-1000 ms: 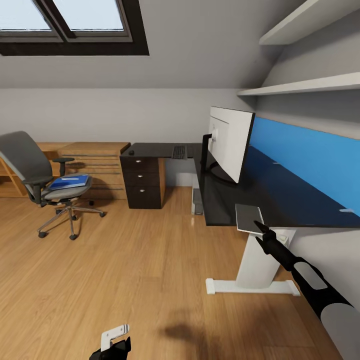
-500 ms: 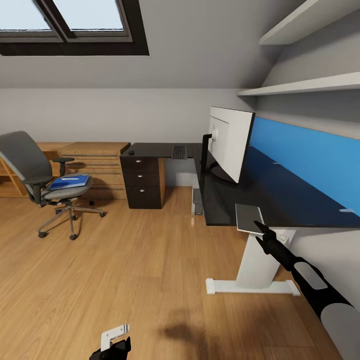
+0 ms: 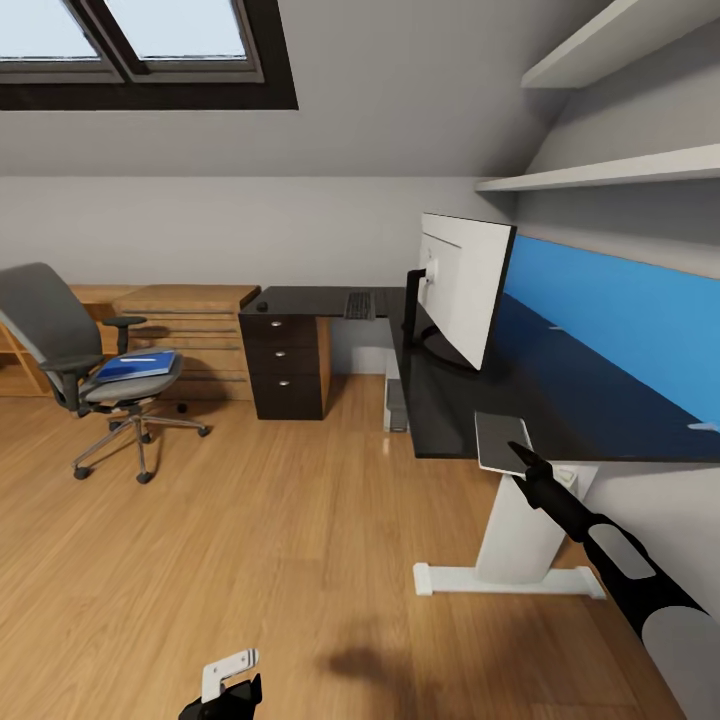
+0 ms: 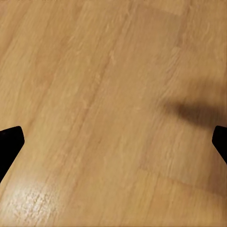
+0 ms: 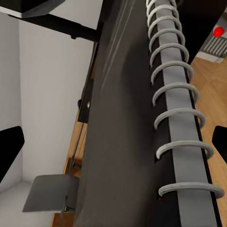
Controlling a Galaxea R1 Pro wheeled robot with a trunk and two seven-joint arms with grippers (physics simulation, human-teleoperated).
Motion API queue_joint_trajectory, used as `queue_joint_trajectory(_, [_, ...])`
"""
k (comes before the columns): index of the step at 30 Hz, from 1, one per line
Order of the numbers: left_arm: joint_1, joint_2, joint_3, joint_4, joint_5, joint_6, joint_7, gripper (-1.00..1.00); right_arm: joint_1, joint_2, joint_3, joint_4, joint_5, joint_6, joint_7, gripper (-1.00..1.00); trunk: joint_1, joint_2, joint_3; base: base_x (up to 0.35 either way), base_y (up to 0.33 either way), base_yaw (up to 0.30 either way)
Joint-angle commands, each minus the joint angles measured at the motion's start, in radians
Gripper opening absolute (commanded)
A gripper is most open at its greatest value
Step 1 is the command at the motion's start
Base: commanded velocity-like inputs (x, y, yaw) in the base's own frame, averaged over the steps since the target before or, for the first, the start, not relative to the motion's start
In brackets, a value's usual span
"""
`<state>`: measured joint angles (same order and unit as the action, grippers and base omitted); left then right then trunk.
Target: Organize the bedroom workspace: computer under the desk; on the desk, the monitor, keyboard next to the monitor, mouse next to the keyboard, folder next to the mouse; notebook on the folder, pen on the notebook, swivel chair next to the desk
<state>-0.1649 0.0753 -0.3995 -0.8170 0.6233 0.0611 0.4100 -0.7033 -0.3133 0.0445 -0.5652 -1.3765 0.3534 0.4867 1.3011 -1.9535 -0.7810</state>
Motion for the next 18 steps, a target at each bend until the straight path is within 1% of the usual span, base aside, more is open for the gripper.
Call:
queue_joint_trajectory(1, [-0.001,0.001,-0.005,-0.002,0.005,0.003,0.009,1.00,-0.001,-0.001,0.005,0.001,-0.010,0.003,0.001,1.00,0.000,0.000,-0.001,0.010,0.002,0.000])
queue_joint_trajectory(8, [-0.001,0.001,-0.005,-0.001,0.006,0.003,0.009,1.00,-0.001,-0.001,0.005,0.001,-0.010,0.003,0.002,1.00,0.000,0.000,-0.001,0.003,0.001,0.000])
queue_joint_trajectory(9, [-0.001,0.001,-0.005,-0.001,0.006,0.003,0.009,1.00,-0.001,-0.001,0.005,0.001,-0.010,0.003,0.002,-1.00,0.000,0.000,-0.001,0.000,0.000,0.000])
queue_joint_trajectory(18, [-0.001,0.000,-0.005,-0.001,0.006,0.003,0.009,1.00,-0.001,-0.001,0.005,0.001,-0.010,0.003,0.001,-1.00,0.000,0.000,-0.001,0.000,0.000,0.000])
